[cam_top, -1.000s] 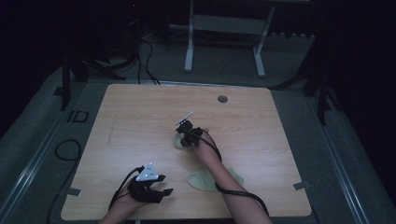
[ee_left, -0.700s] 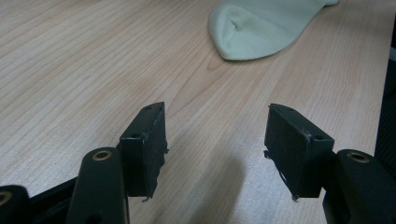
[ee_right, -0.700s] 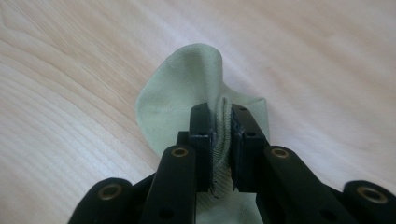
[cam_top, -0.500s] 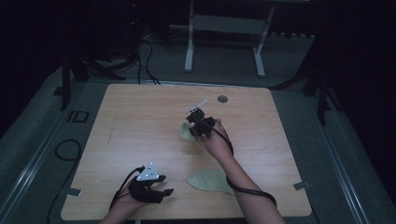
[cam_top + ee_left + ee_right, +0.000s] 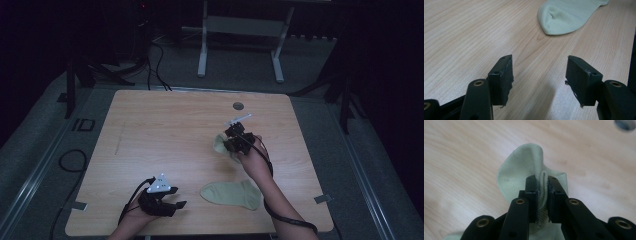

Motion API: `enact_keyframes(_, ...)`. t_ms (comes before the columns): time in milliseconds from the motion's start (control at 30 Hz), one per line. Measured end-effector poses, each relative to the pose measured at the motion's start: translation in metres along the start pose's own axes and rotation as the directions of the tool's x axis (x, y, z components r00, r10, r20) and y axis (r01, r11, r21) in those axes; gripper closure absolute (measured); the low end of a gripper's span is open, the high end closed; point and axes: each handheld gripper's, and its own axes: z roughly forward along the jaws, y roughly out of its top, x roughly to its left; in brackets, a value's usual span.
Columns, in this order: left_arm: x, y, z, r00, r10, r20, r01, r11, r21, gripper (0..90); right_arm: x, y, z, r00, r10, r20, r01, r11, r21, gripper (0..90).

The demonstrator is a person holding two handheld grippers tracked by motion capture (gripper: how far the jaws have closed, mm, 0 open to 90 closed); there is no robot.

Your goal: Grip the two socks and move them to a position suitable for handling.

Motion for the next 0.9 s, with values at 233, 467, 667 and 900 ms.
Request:
enact_keyframes(233, 0.003, 0.001, 0.003, 1.0, -0.006, -0.002, 0.006, 1.0, 0.007, 38.5, -0.001, -0.031, 0.027, 0.9981, 0.049, -0.036, -0.047, 0.997, 0.053, 80.6)
enact_keyframes(467, 0.003, 0.005, 0.006, 1.0, -0.007, -0.002, 0.007, 1.0, 0.005, 38.6, 0.004, -0.042, 0.049, 0.9982, 0.013, -0.059, -0.007, 0.996, 0.094, 80.1)
enact_keyframes(667, 0.01, 0.011, 0.01, 0.9999, 0.004, 0.01, -0.004, 0.9999, -0.011, 38.5, 0.008, -0.041, 0.057, 0.9941, -0.061, -0.09, 0.069, 0.994, 0.089, 61.7)
enact_keyframes(900, 0.017, 0.029, 0.019, 0.9999, 0.014, 0.007, -0.013, 0.9999, -0.003, 38.5, 0.012, -0.036, 0.062, 0.983, -0.127, -0.132, 0.139, 0.987, 0.083, 48.2)
